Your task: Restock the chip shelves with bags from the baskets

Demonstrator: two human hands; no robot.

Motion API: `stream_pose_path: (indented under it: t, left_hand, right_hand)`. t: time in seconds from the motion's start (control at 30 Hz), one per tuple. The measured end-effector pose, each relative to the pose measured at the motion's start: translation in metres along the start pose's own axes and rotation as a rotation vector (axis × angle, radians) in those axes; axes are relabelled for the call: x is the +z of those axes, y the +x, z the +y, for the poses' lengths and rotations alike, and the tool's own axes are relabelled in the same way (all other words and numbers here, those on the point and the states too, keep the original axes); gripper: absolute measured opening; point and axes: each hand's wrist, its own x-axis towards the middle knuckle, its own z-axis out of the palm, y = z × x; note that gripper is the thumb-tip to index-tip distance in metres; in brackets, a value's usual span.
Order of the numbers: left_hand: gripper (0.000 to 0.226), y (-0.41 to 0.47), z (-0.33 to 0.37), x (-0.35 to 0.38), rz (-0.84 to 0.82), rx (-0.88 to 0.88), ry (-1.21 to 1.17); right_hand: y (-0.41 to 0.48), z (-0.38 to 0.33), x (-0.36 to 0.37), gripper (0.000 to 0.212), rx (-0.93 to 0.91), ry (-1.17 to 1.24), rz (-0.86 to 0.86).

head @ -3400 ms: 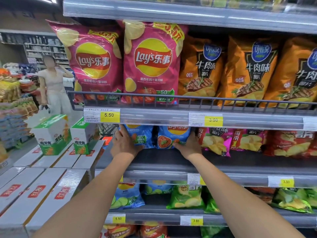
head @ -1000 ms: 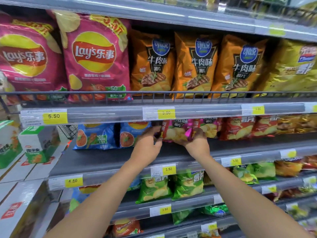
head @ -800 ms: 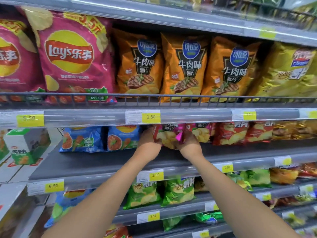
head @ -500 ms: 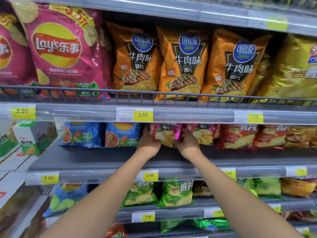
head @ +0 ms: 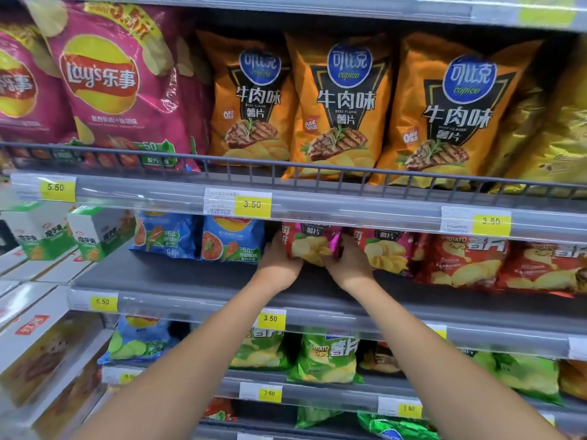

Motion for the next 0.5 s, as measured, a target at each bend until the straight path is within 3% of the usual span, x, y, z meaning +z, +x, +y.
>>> stream_pose_path:
  t: [0.3, 0.43, 0.5]
  left_hand:
    - [0.041, -0.019, 0.004, -0.011, 0.033, 0.148, -0.038]
    - [0.046, -0.046, 0.012, -0.032, 0.0, 0.238, -0.022]
    - [0.054, -0.064, 0.016, -0.043, -0.035, 0.291, 0.0]
  right_hand:
    - [-0.023, -0.011, -0.021, 0.06, -0.042, 0.012, -0.018]
    - [-0.034, -0.013, -0.029, 0.034, -0.088, -0.045, -0.023]
    - [-0.048, -0.013, -0.036, 0.033, -0.13, -0.06, 0.014]
